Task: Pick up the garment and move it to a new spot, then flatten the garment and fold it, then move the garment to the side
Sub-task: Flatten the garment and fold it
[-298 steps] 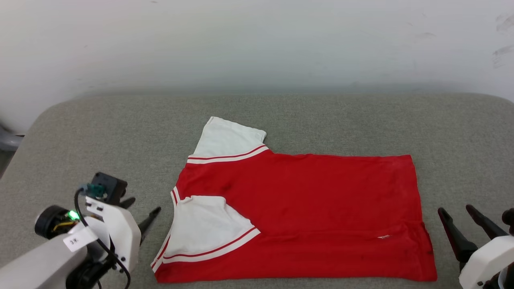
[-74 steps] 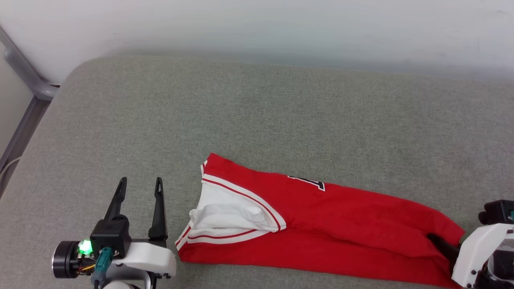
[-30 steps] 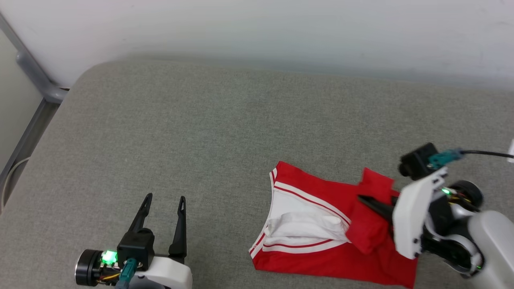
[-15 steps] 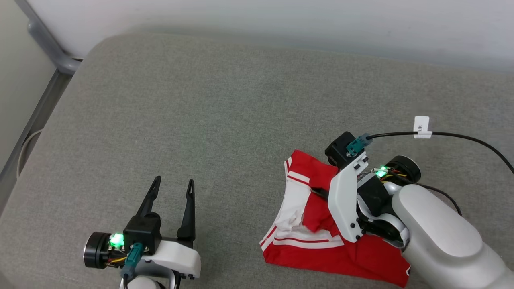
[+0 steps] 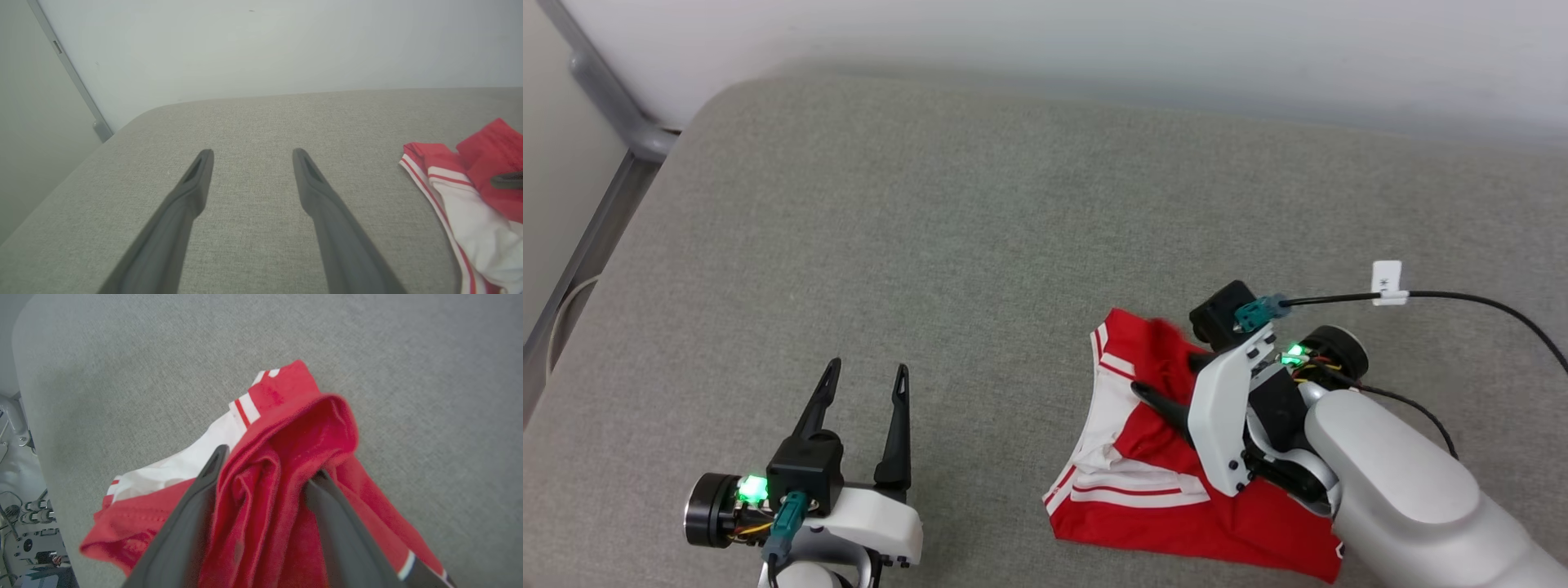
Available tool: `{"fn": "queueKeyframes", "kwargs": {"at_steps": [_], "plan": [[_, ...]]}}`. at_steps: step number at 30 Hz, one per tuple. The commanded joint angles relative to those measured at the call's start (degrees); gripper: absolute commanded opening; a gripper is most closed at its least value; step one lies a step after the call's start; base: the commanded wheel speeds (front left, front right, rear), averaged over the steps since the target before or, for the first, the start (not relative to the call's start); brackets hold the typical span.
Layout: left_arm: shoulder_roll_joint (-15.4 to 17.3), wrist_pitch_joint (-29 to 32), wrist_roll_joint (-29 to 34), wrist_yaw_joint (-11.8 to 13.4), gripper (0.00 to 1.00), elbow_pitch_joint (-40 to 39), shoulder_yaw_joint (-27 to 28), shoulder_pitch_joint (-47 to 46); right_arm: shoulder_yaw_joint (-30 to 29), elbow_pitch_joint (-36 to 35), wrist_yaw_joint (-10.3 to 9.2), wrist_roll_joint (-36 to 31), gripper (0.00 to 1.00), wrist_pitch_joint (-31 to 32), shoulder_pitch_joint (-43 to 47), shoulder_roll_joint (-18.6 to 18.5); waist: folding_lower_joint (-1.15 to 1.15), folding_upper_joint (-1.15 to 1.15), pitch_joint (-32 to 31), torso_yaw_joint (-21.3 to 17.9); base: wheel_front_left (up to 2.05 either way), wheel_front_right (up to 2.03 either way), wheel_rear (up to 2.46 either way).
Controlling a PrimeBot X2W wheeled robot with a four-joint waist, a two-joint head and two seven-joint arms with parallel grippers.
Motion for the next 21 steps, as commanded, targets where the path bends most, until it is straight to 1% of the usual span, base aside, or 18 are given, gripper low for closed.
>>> {"fn": "queueKeyframes", "kwargs": {"at_steps": [1,5,7,11,15,16,20,21], "plan": [[0.41,-0.13,0.39,-0.18,1.0,0.24,0.32,0.56,-0.35,-1.57,-0.05,0.32,1.0,-1.93,0.22,-1.06,-0.01,0.0,-1.56,-1.11,0.0,0.0,0.0],[0.76,-0.13,0.58,-0.17,1.0,0.62,0.74,1.41,-3.04,-6.49,-0.05,0.74,1.0,-6.66,2.69,-3.61,-0.01,0.0,-3.64,-2.56,0.0,0.0,0.0],[0.97,-0.13,0.67,-0.14,1.0,0.53,1.0,1.76,-5.52,-8.85,-0.05,-0.56,1.0,-9.47,3.79,-5.23,-0.01,0.0,-4.6,-3.34,0.0,0.0,0.0],[1.14,-0.13,0.66,0.2,1.0,-0.04,1.55,3.09,-12.31,-12.22,-0.05,-5.54,1.0,-15.01,7.45,-6.54,-0.01,0.0,-6.34,-5.02,0.0,0.0,0.0],[1.19,-0.13,0.73,0.29,1.0,-0.63,1.72,4.36,-20.63,-14.84,-0.05,-11.54,1.0,-20.17,12.62,-5.4,-0.01,0.0,-8.01,-6.47,0.0,0.0,0.0],[1.19,-0.13,0.73,0.29,1.0,-0.63,1.72,4.36,-20.63,-14.84,-0.05,-11.54,1.0,-20.17,12.62,-5.4,-0.01,0.0,-8.01,-6.47,0.0,0.0,0.0],[1.31,-0.13,0.77,0.48,1.0,-1.12,1.9,5.58,-29.71,-17.41,-0.05,-17.48,1.0,-24.49,18.67,-2.77,-0.01,0.0,-9.23,-7.73,0.0,0.0,0.0],[1.33,-0.13,0.76,0.52,1.0,-1.27,1.92,5.86,-31.82,-18.11,-0.05,-18.49,1.0,-25.35,20.14,-1.59,-0.01,0.0,-9.46,-8.03,0.0,0.0,0.0]]}}
